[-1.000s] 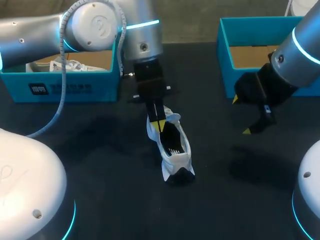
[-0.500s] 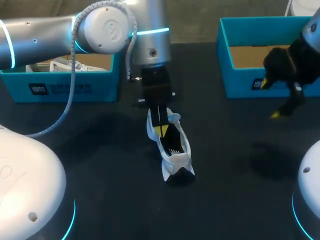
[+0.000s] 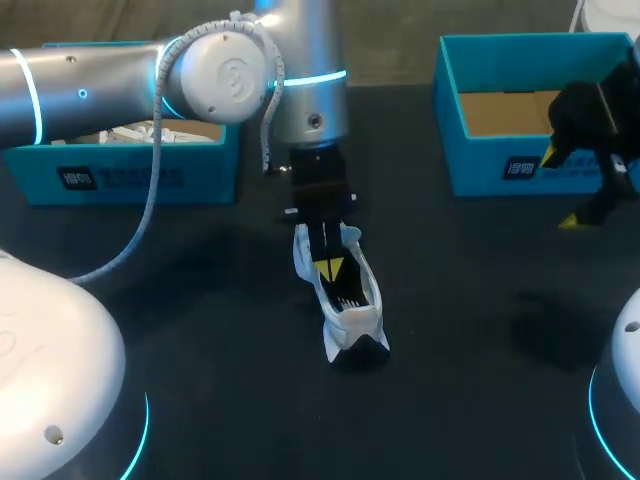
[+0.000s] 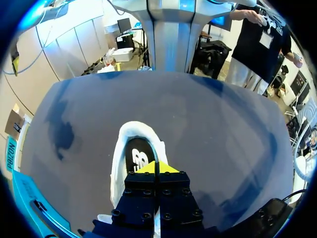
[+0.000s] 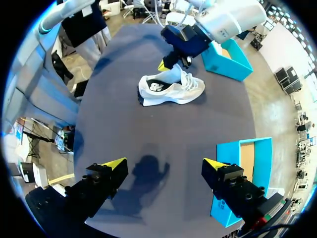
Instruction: Take the shoe out of the shoebox, open the shoe tongue, remove and reinsert the insole, then place the shoe into the shoebox
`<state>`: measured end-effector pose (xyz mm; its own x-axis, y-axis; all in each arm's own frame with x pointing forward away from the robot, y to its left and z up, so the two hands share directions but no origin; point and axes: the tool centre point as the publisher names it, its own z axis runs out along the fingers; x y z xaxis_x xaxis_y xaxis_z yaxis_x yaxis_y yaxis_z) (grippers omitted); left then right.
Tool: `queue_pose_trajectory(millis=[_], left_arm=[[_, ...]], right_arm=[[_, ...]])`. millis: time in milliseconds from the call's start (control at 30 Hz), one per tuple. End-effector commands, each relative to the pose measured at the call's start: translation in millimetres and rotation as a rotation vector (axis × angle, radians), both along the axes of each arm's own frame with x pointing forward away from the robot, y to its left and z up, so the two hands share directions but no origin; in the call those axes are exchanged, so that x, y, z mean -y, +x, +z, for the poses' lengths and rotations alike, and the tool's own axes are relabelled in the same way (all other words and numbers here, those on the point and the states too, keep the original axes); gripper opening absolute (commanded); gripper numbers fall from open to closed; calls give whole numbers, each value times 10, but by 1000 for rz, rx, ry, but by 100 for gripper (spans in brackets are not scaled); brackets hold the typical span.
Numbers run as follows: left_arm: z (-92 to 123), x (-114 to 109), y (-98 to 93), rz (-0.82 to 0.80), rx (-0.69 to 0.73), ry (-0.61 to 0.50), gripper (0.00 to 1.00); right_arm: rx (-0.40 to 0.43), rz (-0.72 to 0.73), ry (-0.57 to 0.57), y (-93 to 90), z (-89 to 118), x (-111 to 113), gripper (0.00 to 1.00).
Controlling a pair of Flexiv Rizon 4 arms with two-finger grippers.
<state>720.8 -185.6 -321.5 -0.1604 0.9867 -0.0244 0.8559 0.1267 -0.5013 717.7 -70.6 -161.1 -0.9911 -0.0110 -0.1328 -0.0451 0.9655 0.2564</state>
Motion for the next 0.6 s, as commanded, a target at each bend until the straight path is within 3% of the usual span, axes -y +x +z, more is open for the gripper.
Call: queue_pose_trajectory(millis=[33, 600], left_arm=[[-44, 47, -93, 12, 36, 0, 0], [-385, 189, -95, 15, 133, -5, 0]], right_arm=[[3, -2, 0, -16, -9, 3, 100], [3, -2, 0, -16, -9, 3, 100]])
